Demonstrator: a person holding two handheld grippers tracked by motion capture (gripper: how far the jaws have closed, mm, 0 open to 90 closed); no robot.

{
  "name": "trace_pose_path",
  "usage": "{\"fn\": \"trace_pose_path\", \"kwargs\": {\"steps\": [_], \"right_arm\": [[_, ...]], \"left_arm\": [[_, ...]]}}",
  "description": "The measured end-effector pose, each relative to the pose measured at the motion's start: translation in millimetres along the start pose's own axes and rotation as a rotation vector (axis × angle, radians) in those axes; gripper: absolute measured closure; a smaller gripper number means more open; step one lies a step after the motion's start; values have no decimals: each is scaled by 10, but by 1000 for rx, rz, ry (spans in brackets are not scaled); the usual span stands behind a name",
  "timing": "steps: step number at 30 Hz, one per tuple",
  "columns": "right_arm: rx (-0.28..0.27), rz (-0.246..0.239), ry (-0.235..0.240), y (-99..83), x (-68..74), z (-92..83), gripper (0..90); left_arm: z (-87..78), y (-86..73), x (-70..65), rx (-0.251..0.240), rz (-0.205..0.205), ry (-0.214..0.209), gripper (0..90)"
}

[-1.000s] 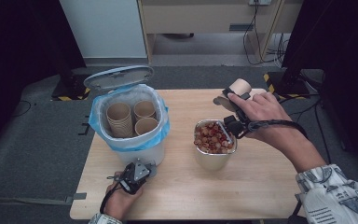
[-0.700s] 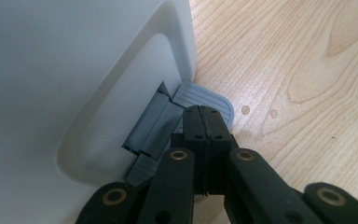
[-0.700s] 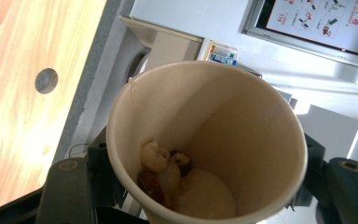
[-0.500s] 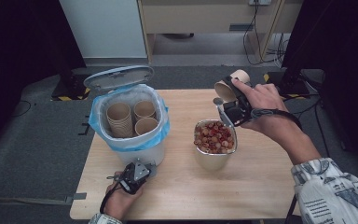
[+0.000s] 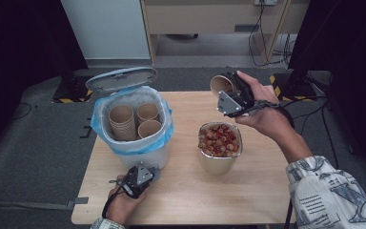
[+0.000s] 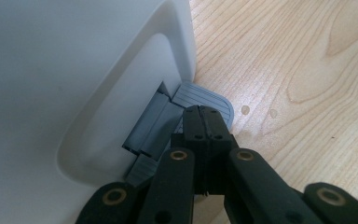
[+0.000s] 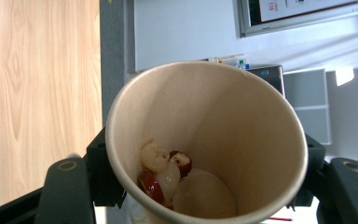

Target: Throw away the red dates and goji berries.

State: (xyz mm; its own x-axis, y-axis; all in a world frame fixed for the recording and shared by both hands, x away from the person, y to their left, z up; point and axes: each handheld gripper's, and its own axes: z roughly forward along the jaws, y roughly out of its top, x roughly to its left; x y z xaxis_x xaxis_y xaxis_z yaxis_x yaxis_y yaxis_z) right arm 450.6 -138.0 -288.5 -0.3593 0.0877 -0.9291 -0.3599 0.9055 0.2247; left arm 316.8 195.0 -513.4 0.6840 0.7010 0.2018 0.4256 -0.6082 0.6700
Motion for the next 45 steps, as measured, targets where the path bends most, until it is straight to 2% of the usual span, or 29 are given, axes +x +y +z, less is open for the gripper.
{"fn": "trace_pose_path", "kwargs": {"steps": [6, 18, 23, 32, 41, 45], "right_arm": [[-59, 141, 13, 30, -56, 34, 317], [-127, 262, 38, 129, -83, 101, 313], [-138, 279, 48, 162, -82, 126, 313], [-173, 343, 55, 210, -113, 134, 313], [-187, 373, 66, 235, -139, 141, 312], [-206, 413, 74, 249, -166, 140, 311]], "left_arm": [[0, 0, 1, 1, 2, 0, 897], [0, -1, 3, 0, 1, -2, 896], [2, -2, 3, -3, -2, -3, 896], [0, -2, 4, -1, -2, -4, 897], [1, -2, 5, -2, -3, -5, 896], [0, -2, 6, -1, -3, -5, 896]]}}
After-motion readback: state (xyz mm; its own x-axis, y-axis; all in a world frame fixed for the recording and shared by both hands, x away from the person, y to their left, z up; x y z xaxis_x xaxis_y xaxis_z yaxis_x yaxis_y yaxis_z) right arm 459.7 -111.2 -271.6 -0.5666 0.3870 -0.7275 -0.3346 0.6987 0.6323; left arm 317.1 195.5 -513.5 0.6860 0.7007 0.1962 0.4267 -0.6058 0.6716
